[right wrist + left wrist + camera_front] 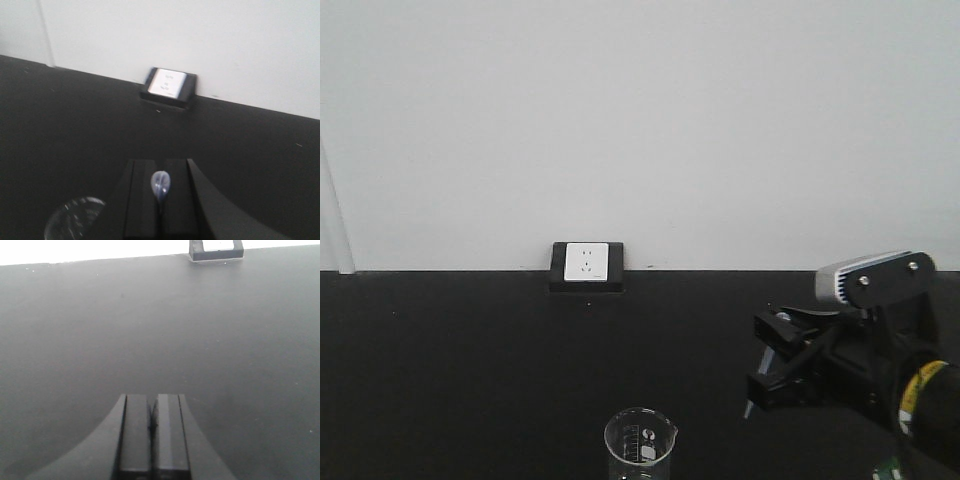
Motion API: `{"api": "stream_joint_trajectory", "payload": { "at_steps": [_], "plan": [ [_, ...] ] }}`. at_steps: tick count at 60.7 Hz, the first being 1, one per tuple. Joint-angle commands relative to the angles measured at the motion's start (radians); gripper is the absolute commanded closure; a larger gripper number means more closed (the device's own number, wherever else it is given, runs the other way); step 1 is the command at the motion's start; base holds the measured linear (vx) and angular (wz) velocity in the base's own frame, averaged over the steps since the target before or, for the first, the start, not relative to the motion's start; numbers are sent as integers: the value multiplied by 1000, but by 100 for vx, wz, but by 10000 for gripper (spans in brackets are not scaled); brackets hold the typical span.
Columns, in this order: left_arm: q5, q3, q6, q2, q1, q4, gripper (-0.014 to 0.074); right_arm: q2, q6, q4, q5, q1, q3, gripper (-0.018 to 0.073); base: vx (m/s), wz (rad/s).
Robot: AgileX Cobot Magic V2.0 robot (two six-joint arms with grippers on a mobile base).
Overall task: Grab transparent chemical and place on left bench
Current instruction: 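Lift the dropper up out of the beaker with the right gripper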
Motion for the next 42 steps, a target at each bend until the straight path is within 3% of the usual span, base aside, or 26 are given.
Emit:
{"api": "stream_joint_trajectory", "payload": {
  "at_steps": [1,19,42],
  "plan": [
    [-78,16,-8,-19,-2,-1,600,-112,-10,-31,48,-3,14,563,0,0],
    [-78,16,-8,-19,-2,-1,600,-373,-10,-59,77,-3,229,563,0,0],
    [-78,16,-8,-19,-2,-1,600,-491,-3,-59,155,-3,268,562,0,0]
  ]
}}
